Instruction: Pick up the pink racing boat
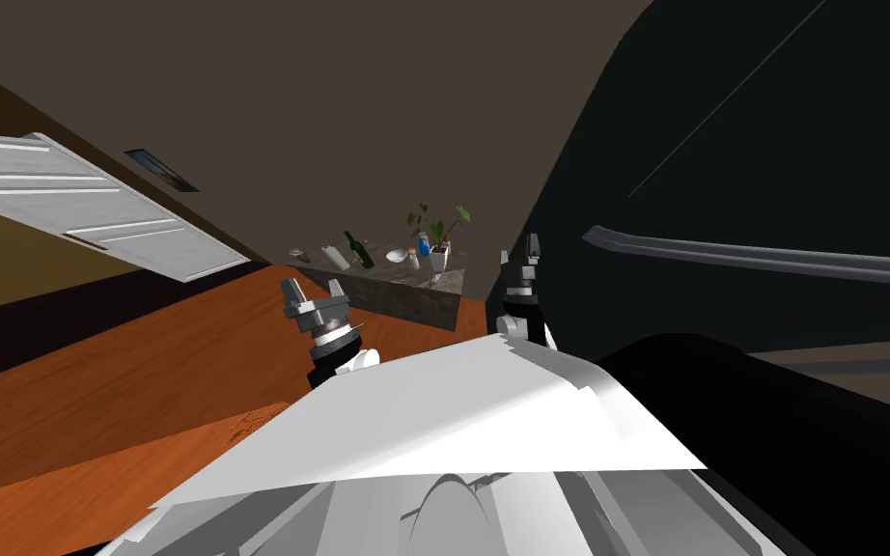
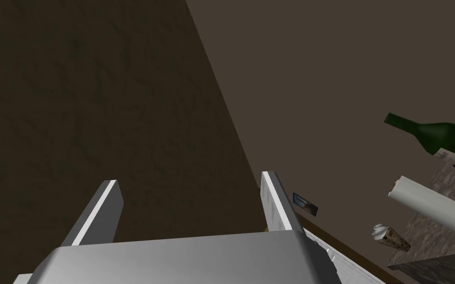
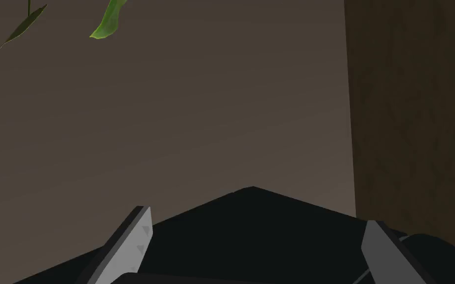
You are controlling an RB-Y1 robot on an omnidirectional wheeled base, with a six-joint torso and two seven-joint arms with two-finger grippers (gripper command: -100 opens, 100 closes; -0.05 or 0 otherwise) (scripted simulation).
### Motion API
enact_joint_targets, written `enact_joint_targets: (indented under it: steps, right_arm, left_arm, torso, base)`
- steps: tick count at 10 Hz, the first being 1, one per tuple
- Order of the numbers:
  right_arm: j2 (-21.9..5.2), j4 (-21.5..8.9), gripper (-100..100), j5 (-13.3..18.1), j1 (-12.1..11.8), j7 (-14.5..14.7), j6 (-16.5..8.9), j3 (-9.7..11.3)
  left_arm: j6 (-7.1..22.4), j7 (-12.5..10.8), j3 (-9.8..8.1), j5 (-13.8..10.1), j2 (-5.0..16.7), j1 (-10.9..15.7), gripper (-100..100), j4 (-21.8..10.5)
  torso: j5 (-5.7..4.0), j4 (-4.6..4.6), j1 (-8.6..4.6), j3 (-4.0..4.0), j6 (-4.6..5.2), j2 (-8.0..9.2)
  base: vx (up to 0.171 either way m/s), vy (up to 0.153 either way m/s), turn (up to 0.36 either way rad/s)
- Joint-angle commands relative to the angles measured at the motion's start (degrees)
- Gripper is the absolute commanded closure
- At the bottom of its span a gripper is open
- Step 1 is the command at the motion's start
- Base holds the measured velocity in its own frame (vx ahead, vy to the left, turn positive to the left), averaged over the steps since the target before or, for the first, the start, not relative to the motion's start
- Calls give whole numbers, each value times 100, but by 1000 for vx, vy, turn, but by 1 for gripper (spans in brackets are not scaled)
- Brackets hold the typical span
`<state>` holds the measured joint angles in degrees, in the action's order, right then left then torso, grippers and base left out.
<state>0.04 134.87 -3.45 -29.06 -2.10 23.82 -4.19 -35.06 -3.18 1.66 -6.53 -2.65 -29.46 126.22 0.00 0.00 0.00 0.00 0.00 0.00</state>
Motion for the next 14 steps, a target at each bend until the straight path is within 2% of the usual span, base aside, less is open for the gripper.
enact_joint_targets:
  steps: [1, 4, 5, 7, 8, 9, 10, 11, 12, 13, 14]
  right_arm:
    - [-262, -114, -100, 211, -26, -24, -27, -26]
    - [-697, -388, -100, 710, -56, -48, -87, -64]
    - [-697, -388, -100, 754, -56, -48, -87, -64]
    - [-1029, -647, -100, 1132, -58, -43, -142, -84]
    - [-1029, -647, -100, 1279, -58, -43, -142, -84]
    - [-1207, -796, -100, 1466, -54, -33, -171, -90]
    - [-1207, -796, -100, 1582, -54, -33, -171, -90]
    - [-1399, -958, -100, 1775, -46, -18, -200, -92]
    - [-1399, -958, -100, 1909, -46, -18, -200, -92]
    - [-1603, -1133, -100, 2108, -33, 4, -229, -91]
    - [-1603, -1133, -100, 2259, -33, 4, -229, -91]
  left_arm:
    - [0, 0, 0, 0, 0, 0, 0, 0]
    - [0, 0, 2, 0, -2, 1, 0, 0]
    - [0, 0, 2, 0, -2, 2, 0, 0]
    - [0, 0, 2, 0, -2, 1, 0, 0]
    - [0, 0, 2, 0, -2, 1, 0, 0]
    - [0, 0, 1, 0, -1, 1, 0, 0]
    - [0, 0, 2, 0, -1, 1, 0, 0]
    - [0, 0, 1, 0, -1, 0, 0, 0]
    - [0, 0, 1, 0, -1, 1, 0, 0]
    - [0, 0, 1, 0, -1, 0, 0, 0]
    - [0, 0, 2, 0, -2, 1, 0, 0]
  torso:
    - [0, 0, 0, 0, 0, 0]
    - [14, 8, 64, 21, -1, 36]
    - [18, 8, 81, 22, -1, 38]
    - [13, 5, 58, 14, -2, 24]
    - [14, 5, 61, 14, -2, 25]
    - [13, 5, 55, 12, 0, 20]
    - [13, 4, 56, 10, -2, 17]
    - [12, 4, 46, 10, 0, 17]
    - [12, 4, 51, 10, -2, 17]
    - [11, 4, 42, 10, 1, 17]
    - [13, 4, 58, 11, -2, 20]
  base:
    - [-43, 83, 69]
    - [-99, 180, 91]
    - [-63, 164, 34]
    - [-56, 156, 130]
    - [-43, 143, 58]
    - [-35, 152, 118]
    - [-36, 123, 62]
    - [-37, 141, 143]
    - [-32, 117, 68]
    - [-46, 169, 132]
    - [-26, 150, 80]
